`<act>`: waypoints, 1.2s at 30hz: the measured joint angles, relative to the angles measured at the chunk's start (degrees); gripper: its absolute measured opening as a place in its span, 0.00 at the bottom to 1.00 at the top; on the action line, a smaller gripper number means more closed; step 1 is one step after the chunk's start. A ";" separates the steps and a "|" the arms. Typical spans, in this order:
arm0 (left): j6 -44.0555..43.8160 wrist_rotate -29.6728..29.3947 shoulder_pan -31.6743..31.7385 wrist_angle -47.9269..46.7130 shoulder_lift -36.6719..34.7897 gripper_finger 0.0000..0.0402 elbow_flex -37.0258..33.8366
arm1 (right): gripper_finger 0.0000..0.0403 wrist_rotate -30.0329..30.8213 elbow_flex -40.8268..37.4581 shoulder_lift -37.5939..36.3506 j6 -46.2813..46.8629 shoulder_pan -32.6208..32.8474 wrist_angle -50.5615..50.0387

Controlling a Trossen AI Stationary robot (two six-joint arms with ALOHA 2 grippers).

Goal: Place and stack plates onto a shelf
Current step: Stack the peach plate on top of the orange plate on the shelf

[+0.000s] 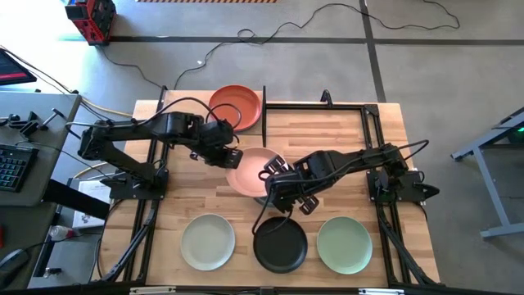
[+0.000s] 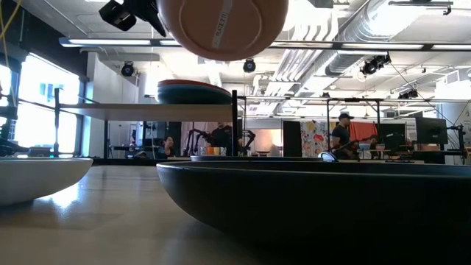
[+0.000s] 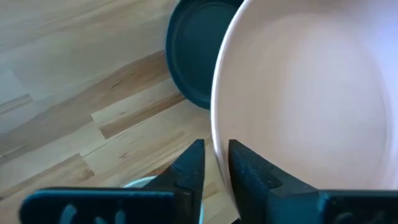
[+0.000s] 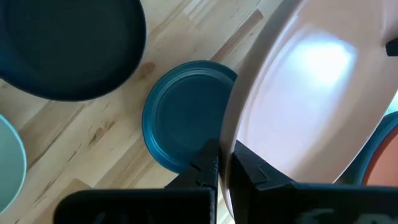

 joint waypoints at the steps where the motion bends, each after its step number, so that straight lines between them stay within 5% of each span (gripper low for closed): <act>1: 0.19 0.00 0.00 0.12 0.00 0.12 0.00 | 0.00 0.04 0.00 0.00 0.01 0.01 0.05; 7: 0.55 -0.77 -0.08 0.40 0.00 0.02 0.00 | 0.00 2.55 0.00 0.00 0.00 0.04 0.52; 13: 0.73 -0.96 -0.24 0.40 0.00 0.02 0.00 | 0.01 2.65 0.00 0.00 -0.01 0.05 0.57; 25: 4.92 -1.38 0.32 0.02 0.00 0.01 0.00 | 0.27 3.26 0.00 -0.09 4.19 0.39 -1.39; 36: 10.04 -1.31 6.53 -0.52 -0.38 0.01 -0.02 | 0.36 13.03 0.00 -0.11 12.71 0.63 -4.11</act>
